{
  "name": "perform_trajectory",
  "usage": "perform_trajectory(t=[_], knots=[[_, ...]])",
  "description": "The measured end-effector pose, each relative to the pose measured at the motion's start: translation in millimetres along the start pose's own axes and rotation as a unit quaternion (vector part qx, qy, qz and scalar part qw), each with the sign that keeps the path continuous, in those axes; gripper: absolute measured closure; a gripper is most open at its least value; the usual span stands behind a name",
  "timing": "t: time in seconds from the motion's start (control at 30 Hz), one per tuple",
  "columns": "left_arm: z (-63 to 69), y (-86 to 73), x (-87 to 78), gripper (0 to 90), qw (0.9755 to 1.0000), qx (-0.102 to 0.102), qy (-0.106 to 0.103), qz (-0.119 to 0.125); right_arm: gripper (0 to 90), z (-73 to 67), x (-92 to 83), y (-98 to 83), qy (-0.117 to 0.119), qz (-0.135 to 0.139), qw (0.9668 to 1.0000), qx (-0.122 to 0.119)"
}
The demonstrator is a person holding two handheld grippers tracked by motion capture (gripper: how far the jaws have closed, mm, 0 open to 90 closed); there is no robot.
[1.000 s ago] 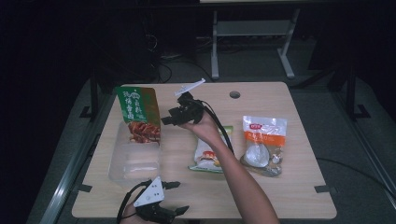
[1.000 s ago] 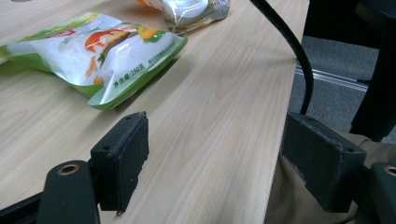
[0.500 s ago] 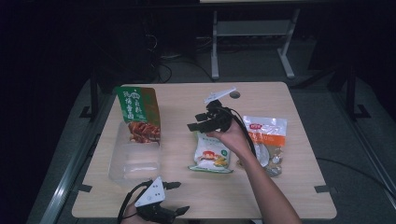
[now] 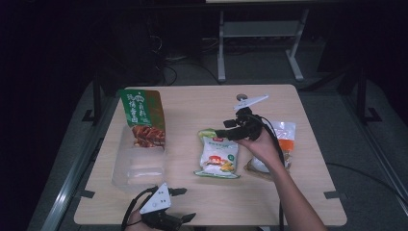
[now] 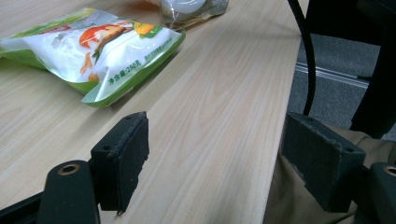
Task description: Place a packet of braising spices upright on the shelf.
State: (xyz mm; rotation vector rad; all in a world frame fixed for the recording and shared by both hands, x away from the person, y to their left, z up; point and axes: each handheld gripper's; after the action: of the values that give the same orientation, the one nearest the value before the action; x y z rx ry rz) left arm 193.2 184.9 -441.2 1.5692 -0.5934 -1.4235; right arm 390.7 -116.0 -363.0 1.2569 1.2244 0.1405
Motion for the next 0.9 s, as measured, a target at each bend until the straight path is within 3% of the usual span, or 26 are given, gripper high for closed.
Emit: perform_trajectory(t=[0.43, 0.9], knots=[[-0.4, 0.1, 0.4, 23.1, 1.0000, 0.007, 0.000, -0.007, 38.4, 29.0, -38.4, -41.5, -0.042, -0.014, 0.9984, 0.035], [0.1, -0.2, 2.7, 23.2, 1.0000, 0.001, -0.003, -0.003, 37.6, 55.7, -75.7, -87.0, -0.095, -0.022, 0.9930, 0.067]])
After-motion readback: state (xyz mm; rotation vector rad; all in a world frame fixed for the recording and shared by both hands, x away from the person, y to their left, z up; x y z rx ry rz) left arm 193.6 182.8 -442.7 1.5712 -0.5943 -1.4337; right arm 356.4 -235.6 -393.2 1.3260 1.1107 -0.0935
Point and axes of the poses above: each handheld gripper's, and its own axes: x roughly forward along the jaws, y roughly out of its top, z roughly to its right, and after that the axes turned 6 degrees about -y, right-handed
